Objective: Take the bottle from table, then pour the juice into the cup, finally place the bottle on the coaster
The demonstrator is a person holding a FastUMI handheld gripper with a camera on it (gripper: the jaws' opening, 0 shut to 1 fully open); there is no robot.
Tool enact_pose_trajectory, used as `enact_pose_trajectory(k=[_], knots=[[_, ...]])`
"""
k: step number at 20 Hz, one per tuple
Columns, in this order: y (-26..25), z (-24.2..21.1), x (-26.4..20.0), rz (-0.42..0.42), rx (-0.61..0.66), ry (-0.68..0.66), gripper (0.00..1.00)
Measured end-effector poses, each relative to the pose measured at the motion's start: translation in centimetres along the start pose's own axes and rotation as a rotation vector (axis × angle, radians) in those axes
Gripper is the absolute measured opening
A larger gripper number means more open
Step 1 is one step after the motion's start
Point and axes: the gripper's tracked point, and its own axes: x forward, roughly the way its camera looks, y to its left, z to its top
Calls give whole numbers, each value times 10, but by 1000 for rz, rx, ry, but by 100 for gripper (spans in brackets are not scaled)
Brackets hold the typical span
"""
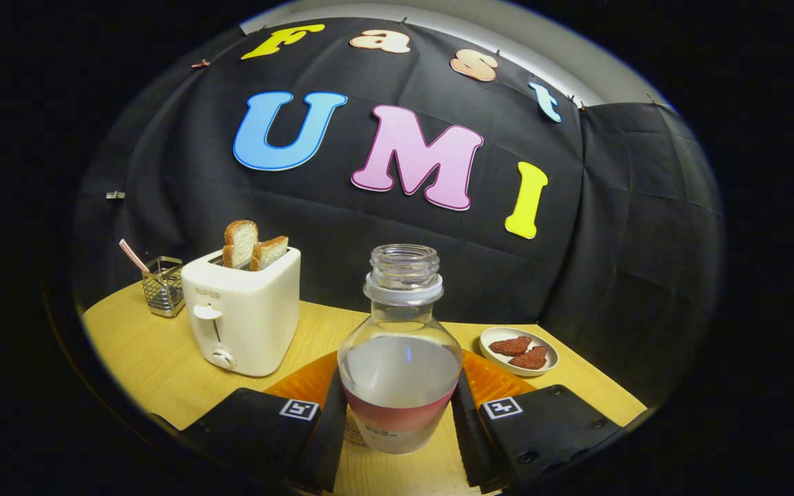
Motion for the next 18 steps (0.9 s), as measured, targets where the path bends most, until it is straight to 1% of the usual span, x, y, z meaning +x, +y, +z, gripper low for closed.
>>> enact_pose_trajectory(k=[5,8,11,12,14,16,18], knots=[[15,-19,34,33,122,22,72],[12,-24,45,21,141,14,72],[19,-41,49,26,157,60,73],[16,-37,48,20,163,38,74],[14,-40,50,6,177,47,73],[8,-41,53,-12,197,51,75],[6,-41,52,-21,189,54,77]])
